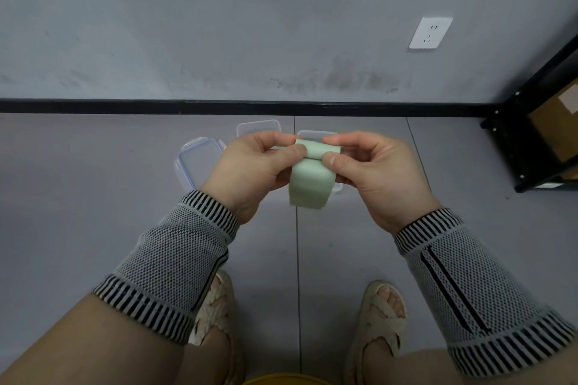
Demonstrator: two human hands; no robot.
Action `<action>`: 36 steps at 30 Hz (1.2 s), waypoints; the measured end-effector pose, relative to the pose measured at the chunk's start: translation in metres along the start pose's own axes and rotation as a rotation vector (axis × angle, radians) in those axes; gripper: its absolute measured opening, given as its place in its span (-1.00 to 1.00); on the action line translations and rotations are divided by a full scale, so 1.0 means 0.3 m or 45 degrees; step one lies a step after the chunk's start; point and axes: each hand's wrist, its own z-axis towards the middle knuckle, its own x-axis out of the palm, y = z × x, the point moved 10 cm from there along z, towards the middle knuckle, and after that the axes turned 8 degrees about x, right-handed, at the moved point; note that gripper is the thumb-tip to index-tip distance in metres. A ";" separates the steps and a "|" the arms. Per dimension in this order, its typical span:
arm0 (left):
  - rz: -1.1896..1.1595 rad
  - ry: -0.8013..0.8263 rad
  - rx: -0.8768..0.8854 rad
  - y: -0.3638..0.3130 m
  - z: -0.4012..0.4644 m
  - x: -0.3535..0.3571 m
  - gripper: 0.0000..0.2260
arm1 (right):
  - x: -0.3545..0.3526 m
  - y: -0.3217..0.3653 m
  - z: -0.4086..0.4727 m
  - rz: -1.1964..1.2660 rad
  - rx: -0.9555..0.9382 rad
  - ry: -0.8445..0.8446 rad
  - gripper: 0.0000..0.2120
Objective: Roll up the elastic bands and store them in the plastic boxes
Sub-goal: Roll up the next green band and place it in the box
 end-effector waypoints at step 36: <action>0.589 0.053 0.298 -0.064 -0.004 -0.004 -0.84 | 0.005 -0.080 0.011 0.112 0.336 0.192 -0.88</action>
